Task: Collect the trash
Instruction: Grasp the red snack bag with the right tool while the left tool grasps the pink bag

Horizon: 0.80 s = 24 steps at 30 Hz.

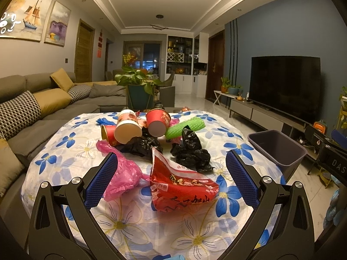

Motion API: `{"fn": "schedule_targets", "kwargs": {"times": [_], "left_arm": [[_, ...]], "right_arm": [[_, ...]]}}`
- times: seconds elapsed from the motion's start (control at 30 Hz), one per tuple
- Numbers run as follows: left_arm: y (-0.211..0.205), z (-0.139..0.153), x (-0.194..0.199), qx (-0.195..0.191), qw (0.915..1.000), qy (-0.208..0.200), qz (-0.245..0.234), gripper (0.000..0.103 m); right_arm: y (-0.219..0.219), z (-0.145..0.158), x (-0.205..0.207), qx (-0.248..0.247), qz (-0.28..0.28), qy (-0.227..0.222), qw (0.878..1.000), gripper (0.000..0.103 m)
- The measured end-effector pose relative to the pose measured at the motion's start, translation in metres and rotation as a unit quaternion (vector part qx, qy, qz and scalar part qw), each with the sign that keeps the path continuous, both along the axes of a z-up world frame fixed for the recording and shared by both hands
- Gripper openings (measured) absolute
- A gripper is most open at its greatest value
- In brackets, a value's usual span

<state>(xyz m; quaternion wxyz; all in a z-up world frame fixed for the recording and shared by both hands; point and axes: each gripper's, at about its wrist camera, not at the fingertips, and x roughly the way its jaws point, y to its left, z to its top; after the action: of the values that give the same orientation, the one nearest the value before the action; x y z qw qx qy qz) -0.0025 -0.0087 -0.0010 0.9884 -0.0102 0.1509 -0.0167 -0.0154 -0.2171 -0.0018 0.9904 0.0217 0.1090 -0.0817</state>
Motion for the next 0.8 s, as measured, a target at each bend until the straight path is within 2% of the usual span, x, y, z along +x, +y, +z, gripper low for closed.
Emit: {"fn": "schedule_targets", "kwargs": {"times": [0.2, 0.33, 0.6, 0.67, 0.7, 0.8], "left_arm": [[0.011, -0.005, -0.004, -0.004, 0.9999, -0.006, 0.008, 0.098], [0.021, -0.013, -0.003, -0.004, 0.9997, -0.004, 0.023, 0.098], [0.054, -0.022, -0.002, -0.029, 0.9983, -0.003, 0.051, 0.098], [0.061, -0.024, -0.002, -0.031, 0.9978, -0.005, 0.058, 0.098], [0.065, -0.025, -0.002, -0.032, 0.9975, -0.006, 0.063, 0.098], [0.075, -0.029, -0.001, -0.037, 0.9965, -0.005, 0.075, 0.098]], "right_arm": [[0.006, -0.004, -0.001, 0.007, 0.033, -0.020, 0.999, 0.098], [0.016, -0.013, 0.008, 0.010, 0.068, -0.013, 0.998, 0.095], [0.042, -0.033, 0.021, 0.012, 0.123, -0.004, 0.992, 0.090], [0.052, -0.041, 0.025, 0.008, 0.143, 0.006, 0.990, 0.085], [0.057, -0.045, 0.027, 0.007, 0.153, 0.012, 0.988, 0.079], [0.076, -0.059, 0.031, 0.004, 0.191, 0.031, 0.981, 0.078]]}}
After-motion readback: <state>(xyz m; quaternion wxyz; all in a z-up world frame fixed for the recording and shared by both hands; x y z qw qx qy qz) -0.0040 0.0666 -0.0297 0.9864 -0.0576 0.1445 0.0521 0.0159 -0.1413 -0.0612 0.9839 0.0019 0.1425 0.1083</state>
